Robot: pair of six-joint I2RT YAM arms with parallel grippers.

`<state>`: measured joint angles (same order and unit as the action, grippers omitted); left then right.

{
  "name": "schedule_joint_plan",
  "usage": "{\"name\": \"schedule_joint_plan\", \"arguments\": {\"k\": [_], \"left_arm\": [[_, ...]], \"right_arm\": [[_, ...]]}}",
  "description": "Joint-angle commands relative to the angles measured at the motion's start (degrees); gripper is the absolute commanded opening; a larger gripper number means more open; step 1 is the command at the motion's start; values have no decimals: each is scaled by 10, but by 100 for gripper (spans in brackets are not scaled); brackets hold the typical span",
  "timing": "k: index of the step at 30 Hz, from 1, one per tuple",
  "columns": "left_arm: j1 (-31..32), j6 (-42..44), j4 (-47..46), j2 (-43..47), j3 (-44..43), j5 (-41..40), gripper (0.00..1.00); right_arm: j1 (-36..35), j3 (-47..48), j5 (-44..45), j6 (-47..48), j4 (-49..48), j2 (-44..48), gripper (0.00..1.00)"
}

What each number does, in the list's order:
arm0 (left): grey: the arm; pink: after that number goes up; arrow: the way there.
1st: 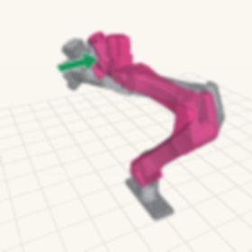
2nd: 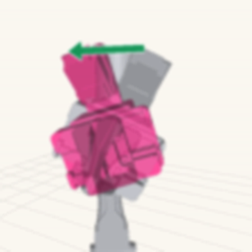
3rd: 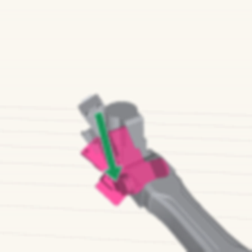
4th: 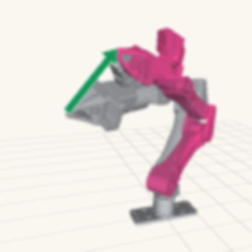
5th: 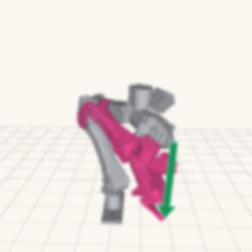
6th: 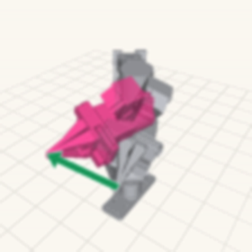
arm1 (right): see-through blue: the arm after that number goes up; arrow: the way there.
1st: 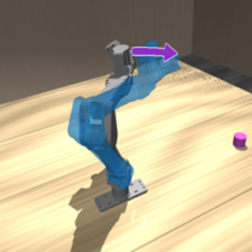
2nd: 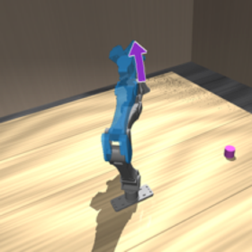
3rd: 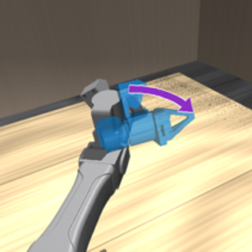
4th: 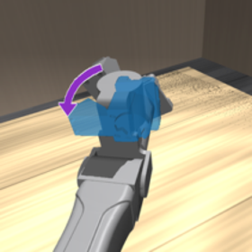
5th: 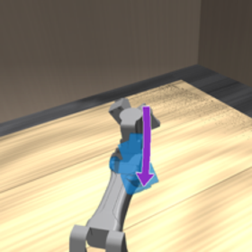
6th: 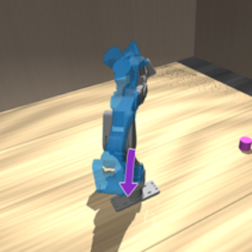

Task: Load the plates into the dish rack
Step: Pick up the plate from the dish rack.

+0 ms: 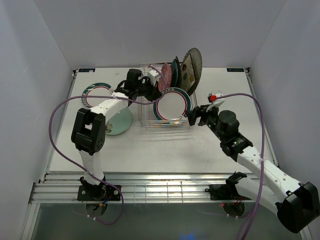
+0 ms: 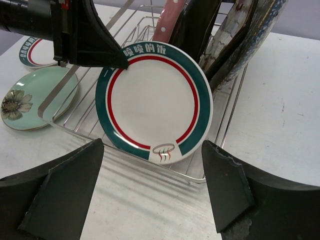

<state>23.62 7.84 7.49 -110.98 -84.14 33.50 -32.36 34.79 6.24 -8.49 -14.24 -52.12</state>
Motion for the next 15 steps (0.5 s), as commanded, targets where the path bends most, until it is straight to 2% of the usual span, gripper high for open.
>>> {"name": "schedule_joint_plan", "arguments": {"k": [1, 4, 9, 15], "left_arm": [[-16, 1, -94, 52, 23, -52, 0], [-17, -5, -112, 67, 35, -48, 0], [-17, -5, -93, 72, 22, -43, 0], [-18, 15, -80, 98, 27, -20, 0]], "right_arm": [[2, -9, -5, 10, -47, 9, 84], [2, -21, -7, 7, -54, 4, 84], [2, -20, -18, -11, -56, -41, 79], [2, -20, -16, -11, -78, -77, 78]]}}
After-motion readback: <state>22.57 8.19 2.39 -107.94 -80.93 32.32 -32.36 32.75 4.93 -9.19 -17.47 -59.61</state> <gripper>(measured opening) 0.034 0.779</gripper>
